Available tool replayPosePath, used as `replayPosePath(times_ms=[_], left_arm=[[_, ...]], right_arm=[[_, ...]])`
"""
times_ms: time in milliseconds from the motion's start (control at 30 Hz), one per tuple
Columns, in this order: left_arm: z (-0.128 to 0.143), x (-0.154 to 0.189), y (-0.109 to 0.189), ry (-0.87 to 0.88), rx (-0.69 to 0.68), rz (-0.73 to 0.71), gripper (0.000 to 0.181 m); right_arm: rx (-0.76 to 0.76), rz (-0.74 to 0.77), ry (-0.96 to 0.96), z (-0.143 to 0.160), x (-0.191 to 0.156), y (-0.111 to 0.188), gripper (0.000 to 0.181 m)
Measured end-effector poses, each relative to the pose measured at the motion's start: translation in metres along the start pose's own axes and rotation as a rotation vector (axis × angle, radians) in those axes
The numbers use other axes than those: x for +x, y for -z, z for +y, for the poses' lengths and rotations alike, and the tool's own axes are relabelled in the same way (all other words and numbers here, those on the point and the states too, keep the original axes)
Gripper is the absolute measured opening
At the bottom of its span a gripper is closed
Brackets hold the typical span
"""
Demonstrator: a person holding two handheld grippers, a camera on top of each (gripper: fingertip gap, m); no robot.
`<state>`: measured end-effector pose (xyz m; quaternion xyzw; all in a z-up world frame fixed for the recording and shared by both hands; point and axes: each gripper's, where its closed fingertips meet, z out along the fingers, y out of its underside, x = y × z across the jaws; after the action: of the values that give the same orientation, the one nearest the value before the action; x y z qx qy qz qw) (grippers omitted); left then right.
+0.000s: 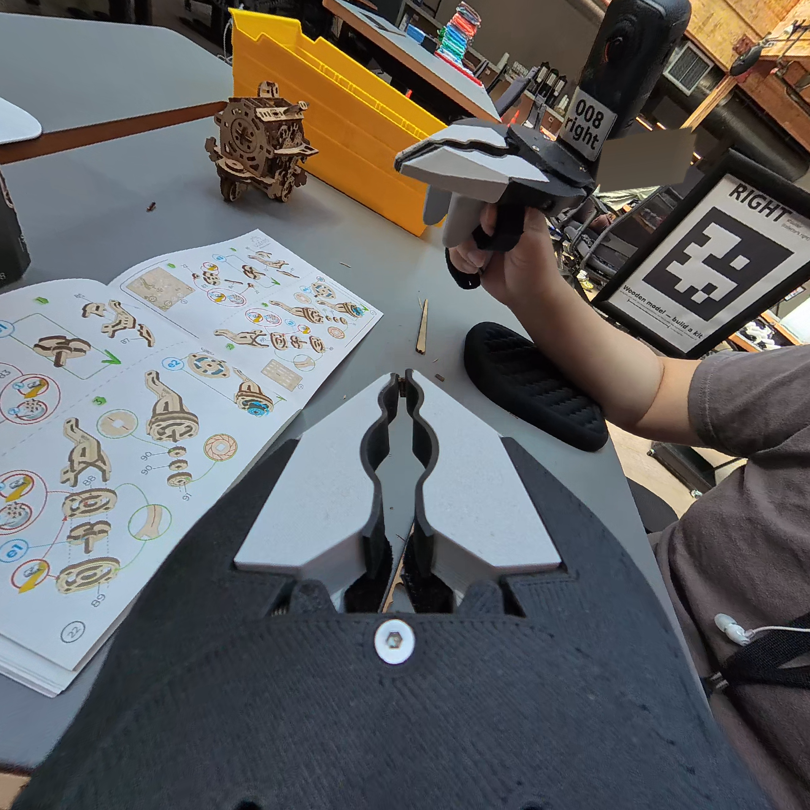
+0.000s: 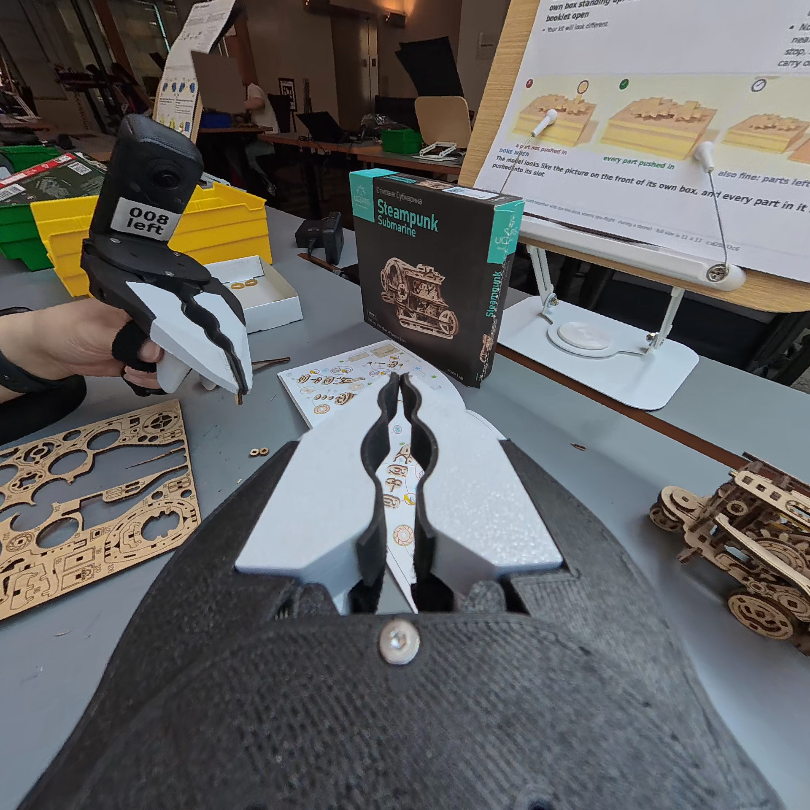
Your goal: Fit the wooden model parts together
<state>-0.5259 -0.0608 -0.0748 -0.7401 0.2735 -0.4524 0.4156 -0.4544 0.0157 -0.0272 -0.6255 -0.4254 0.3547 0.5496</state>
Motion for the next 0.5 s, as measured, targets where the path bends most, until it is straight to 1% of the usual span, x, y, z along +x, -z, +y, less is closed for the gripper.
replayPosePath(times_ms=[67,100,200,267,300,367,433,500], left_arm=[[0.004,0.0,-0.002,0.003,-0.021,0.002,0.001],[0.006,0.0,-0.003,0.006,-0.035,0.006,0.001],[0.012,0.001,-0.007,-0.01,-0.066,0.004,0.001],[0.015,0.007,-0.009,-0.025,-0.088,0.024,0.001],[0.015,0.009,-0.01,-0.027,-0.092,0.031,0.001],[0.015,0.011,-0.011,-0.027,-0.092,0.038,0.001],[0.017,0.012,-0.012,-0.023,-0.099,0.048,0.001],[0.018,0.014,-0.013,-0.035,-0.111,0.053,0.001]], right_arm=[[0.0,-0.068,0.016,0.0,-0.011,-0.002,0.0],[-0.013,-0.133,0.021,0.002,-0.022,-0.004,0.0],[-0.101,-0.414,0.005,0.017,-0.069,-0.006,0.002],[-0.17,-0.506,0.044,0.033,-0.092,-0.009,0.005],[-0.22,-0.526,0.074,0.043,-0.101,-0.012,0.006],[-0.301,-0.497,0.099,0.058,-0.106,-0.02,0.015],[-0.334,-0.529,0.047,0.065,-0.115,-0.024,0.016],[-0.349,-0.528,-0.014,0.068,-0.117,-0.028,0.019]])
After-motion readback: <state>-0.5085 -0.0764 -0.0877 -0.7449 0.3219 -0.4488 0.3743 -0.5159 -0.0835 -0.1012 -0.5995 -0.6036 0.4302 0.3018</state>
